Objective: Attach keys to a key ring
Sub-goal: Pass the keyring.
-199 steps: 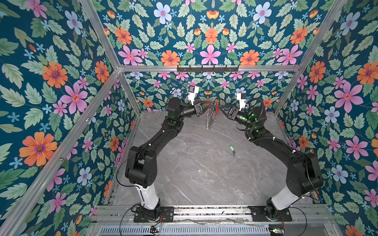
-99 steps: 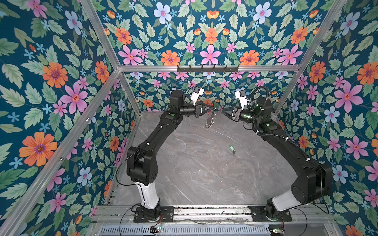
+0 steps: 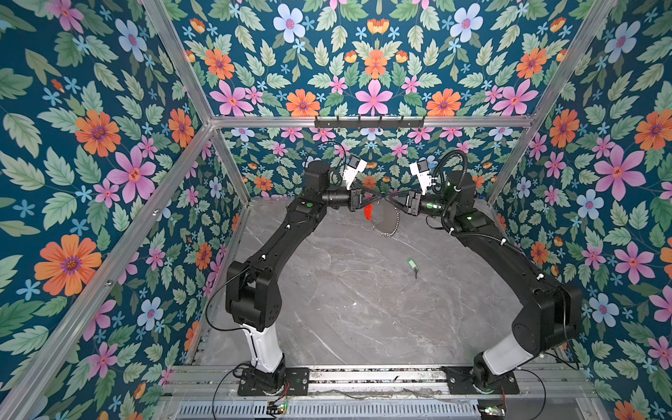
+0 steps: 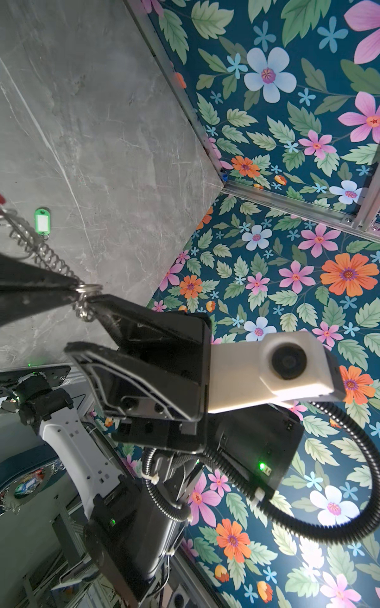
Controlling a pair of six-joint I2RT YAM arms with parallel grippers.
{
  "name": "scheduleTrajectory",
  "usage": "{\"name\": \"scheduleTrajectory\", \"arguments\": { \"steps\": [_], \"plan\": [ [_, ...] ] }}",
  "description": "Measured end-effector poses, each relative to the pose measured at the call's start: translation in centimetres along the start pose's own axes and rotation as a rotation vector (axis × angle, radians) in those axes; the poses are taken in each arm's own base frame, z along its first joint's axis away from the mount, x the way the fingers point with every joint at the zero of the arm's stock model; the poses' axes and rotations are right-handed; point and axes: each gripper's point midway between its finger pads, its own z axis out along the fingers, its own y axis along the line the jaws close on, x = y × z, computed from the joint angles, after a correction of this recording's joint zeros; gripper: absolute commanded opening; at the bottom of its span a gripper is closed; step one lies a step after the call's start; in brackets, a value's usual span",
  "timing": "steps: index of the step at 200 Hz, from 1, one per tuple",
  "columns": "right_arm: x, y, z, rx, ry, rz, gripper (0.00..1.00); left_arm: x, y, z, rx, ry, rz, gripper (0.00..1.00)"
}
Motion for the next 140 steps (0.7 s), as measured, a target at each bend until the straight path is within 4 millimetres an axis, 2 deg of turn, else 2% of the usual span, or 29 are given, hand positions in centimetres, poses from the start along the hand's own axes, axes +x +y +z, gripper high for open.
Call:
{"name": "scheduleTrajectory", "arguments": {
  "steps": [62,99,126,140],
  "plan": [
    [0.69,-0.51,0.39,-0.013,0.020,0.034,0.26,0.23,-0.15,0.07,0.010,0.006,-0.004,0.00],
    [0.70,-0.62,0.52,-0.017,0.019,0.035,0.18,0.29,-0.33,0.10,0.019,0.009,-0.007,0.00],
    [0.74,-0.79,0.54,-0.018,0.011,0.035,0.05,0.42,-0.50,0.16,0.029,0.014,-0.008,0.00],
    [0.88,-0.92,0.56,-0.017,0.011,0.046,0.03,0.49,-0.40,0.17,0.026,0.013,-0.017,0.00]
  ]
}}
